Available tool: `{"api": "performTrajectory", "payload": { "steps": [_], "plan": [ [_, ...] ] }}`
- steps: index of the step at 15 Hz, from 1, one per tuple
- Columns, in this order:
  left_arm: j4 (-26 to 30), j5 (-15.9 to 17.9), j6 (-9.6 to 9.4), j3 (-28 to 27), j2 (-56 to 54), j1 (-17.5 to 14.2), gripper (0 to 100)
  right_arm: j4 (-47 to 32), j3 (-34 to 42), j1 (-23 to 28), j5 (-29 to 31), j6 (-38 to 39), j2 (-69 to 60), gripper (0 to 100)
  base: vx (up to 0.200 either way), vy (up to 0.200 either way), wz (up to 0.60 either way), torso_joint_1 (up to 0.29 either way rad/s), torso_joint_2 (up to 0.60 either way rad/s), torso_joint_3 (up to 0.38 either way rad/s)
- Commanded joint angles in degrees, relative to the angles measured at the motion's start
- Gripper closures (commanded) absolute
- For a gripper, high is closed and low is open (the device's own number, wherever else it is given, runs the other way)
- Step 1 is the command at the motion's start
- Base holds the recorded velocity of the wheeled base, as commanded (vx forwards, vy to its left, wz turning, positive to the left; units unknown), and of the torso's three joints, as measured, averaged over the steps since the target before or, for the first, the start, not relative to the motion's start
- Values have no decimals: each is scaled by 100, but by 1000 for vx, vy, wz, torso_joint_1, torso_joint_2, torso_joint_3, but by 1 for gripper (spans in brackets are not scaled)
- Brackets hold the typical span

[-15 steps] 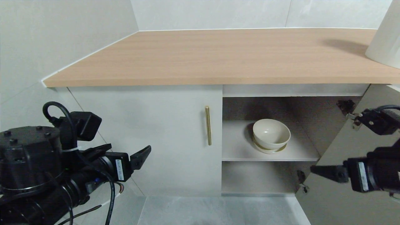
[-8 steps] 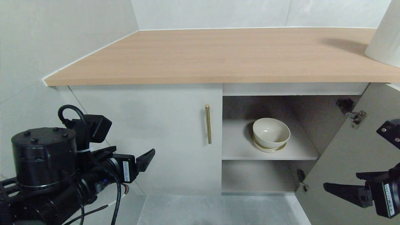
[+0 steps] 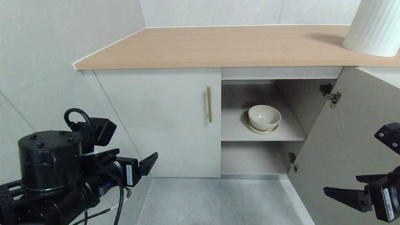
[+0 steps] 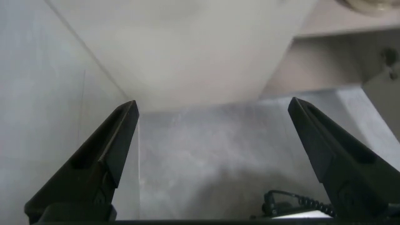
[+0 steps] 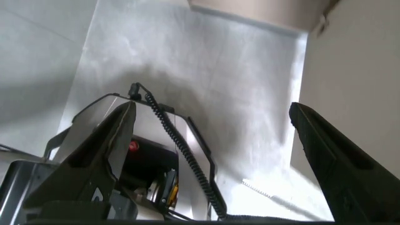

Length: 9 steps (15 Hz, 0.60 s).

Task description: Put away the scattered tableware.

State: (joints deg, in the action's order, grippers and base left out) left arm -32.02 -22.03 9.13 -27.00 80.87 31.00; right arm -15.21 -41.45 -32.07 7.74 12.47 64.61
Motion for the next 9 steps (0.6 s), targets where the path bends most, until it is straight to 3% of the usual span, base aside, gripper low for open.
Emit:
{"api": "performTrajectory", "payload": {
  "steps": [1, 6, 9],
  "plan": [
    [3, -3, 1, 11, 16, 2, 0, 1, 14, -1, -1, 1, 60, 0, -200, 0, 0, 2, -2, 2],
    [3, 6, 1, 37, 25, 11, 0, 1, 23, -1, -1, 1, 60, 0, -200, 0, 0, 4, 4, 1],
    [3, 14, -8, 63, 34, 11, 0, 1, 32, -1, -1, 1, 43, 0, 0, 0, 0, 0, 0, 0]
  ]
}}
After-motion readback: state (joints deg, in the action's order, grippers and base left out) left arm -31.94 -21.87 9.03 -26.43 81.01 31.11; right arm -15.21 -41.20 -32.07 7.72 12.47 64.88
